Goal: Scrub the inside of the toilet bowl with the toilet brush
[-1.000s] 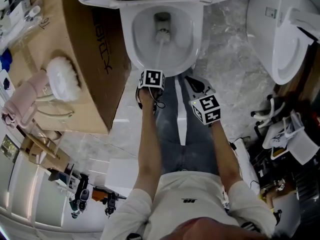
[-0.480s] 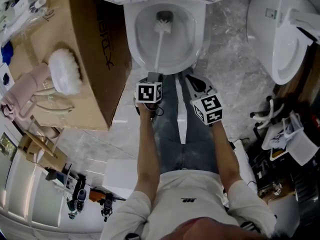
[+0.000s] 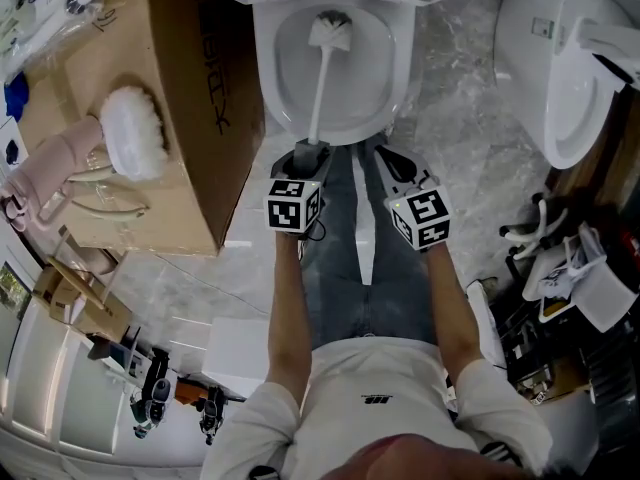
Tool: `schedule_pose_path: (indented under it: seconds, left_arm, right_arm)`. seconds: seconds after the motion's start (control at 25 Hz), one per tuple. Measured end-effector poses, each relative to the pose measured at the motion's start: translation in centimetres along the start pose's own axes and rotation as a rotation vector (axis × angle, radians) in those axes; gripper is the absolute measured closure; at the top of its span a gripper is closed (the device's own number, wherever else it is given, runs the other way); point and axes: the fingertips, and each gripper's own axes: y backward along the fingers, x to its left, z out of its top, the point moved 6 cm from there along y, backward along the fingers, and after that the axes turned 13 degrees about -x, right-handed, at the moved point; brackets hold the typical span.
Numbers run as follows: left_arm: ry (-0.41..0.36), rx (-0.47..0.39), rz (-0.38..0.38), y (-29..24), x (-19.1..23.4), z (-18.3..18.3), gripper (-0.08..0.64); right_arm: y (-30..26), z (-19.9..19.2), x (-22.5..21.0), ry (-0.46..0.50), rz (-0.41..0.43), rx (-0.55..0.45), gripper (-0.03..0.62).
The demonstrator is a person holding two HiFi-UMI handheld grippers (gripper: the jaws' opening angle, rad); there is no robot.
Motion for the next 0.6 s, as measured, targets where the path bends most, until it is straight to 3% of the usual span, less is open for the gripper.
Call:
schedule_pose_path:
  seconds: [0.28,0.6]
  left_arm:
    - [-0.028,-0.160,-0.040,2.8,-1.7,3.0,0.336]
    - [-0.095,-0.303,-0.074,8.4,-5.6,7.4,0.336]
  right_arm:
    - [1.6,2.2,1.0,0.027,-0.005,-0.066,0.597]
    - [6.1,7.7,3.6,0.075,-0.002,-0.175,0.598]
